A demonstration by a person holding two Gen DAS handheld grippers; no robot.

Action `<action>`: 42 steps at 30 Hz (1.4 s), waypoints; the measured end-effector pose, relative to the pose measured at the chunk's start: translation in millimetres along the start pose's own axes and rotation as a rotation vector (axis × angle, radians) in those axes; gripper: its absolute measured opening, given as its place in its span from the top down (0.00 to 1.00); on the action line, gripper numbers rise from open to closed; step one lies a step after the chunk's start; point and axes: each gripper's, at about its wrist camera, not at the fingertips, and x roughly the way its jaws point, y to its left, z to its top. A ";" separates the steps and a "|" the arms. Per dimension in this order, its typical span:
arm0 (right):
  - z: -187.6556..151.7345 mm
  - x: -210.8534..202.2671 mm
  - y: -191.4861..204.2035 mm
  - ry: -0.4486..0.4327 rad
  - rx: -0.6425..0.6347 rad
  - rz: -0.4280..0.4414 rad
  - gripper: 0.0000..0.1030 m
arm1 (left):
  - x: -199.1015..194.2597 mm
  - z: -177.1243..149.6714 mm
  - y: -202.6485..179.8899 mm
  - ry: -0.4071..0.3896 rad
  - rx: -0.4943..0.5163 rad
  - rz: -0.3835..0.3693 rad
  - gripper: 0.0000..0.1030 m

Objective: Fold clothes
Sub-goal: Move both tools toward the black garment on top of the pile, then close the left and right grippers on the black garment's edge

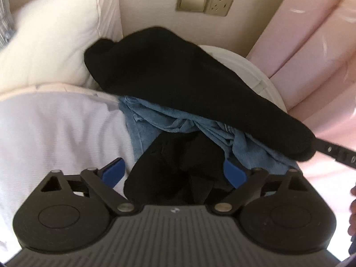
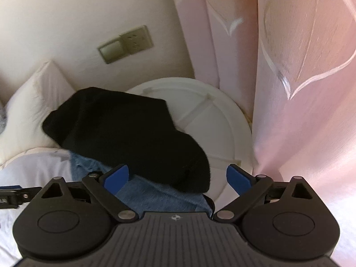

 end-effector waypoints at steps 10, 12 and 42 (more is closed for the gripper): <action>5.4 55.8 -18.7 0.055 0.145 0.001 0.10 | 43.9 27.0 29.3 0.062 -0.030 -0.025 0.24; 5.9 65.0 -21.8 0.063 0.194 0.041 0.13 | 49.6 32.6 34.9 0.062 -0.041 -0.021 0.24; 25.1 109.2 14.5 0.099 0.143 0.038 0.46 | 115.6 112.7 180.2 -0.144 -0.508 -0.122 0.15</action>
